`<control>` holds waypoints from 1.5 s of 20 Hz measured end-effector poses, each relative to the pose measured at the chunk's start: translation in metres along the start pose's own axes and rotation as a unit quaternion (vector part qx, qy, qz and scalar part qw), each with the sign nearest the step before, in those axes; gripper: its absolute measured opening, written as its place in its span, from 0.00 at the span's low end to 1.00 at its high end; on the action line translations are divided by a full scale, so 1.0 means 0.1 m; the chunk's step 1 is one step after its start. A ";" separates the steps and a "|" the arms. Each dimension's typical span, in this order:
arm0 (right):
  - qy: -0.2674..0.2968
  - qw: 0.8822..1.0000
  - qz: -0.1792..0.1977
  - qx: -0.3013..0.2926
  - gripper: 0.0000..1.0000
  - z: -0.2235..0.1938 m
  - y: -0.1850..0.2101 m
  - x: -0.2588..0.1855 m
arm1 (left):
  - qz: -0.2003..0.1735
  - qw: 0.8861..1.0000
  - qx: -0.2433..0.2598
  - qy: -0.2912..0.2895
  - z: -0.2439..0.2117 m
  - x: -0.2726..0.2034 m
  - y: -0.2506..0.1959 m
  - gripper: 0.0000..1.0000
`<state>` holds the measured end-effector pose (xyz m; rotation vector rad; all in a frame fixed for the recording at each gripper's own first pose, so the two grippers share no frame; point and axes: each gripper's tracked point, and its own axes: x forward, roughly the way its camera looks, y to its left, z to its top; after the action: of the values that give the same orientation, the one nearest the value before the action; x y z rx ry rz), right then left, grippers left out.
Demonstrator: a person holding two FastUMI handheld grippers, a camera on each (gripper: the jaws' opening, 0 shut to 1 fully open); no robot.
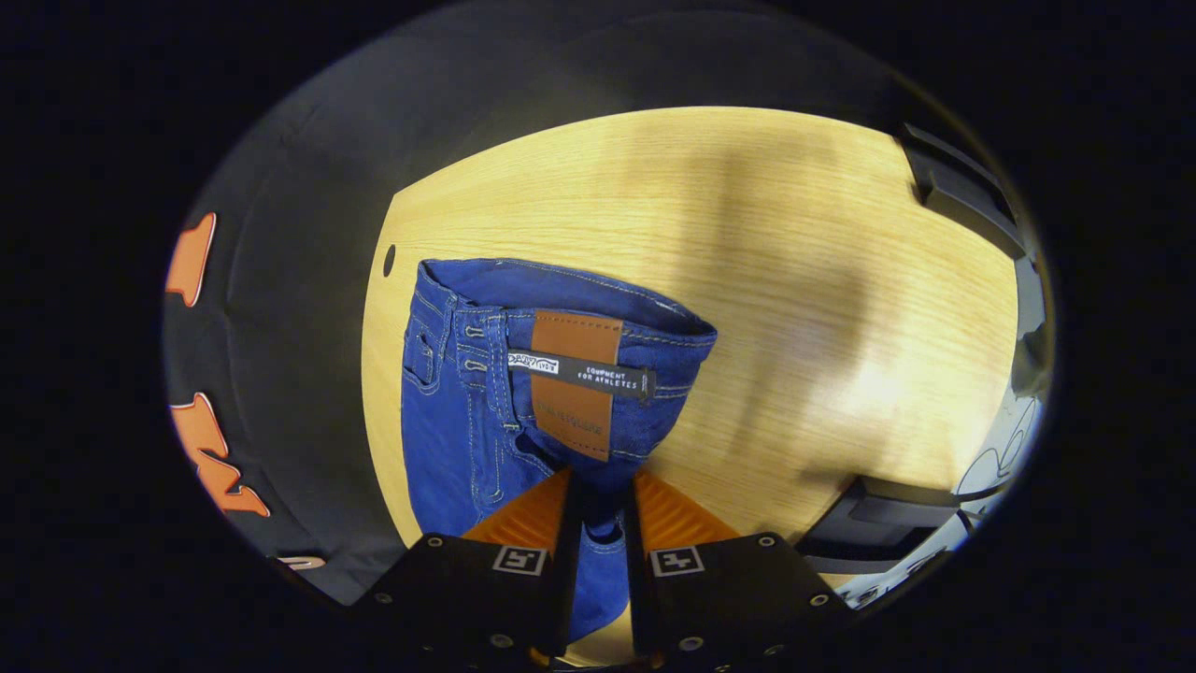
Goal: Grasp the waist and the cuffs of the jeans and fold them to make the two legs overlap; first hold the waist and fold one-third of the jeans toward the cuffs, then hold the cuffs and fold the remaining one-third in the same direction to finish folding.
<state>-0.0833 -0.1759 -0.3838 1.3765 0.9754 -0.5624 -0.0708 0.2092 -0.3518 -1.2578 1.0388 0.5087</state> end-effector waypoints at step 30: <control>-0.013 0.995 0.056 0.079 0.06 0.32 0.87 0.03 | 0.001 0.995 0.067 -0.078 0.61 -0.41 -1.85 0.01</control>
<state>-0.0027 -0.1923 -0.3416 1.5500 0.8409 -0.5817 0.0797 0.2225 -0.2224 -1.0811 0.9266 0.5221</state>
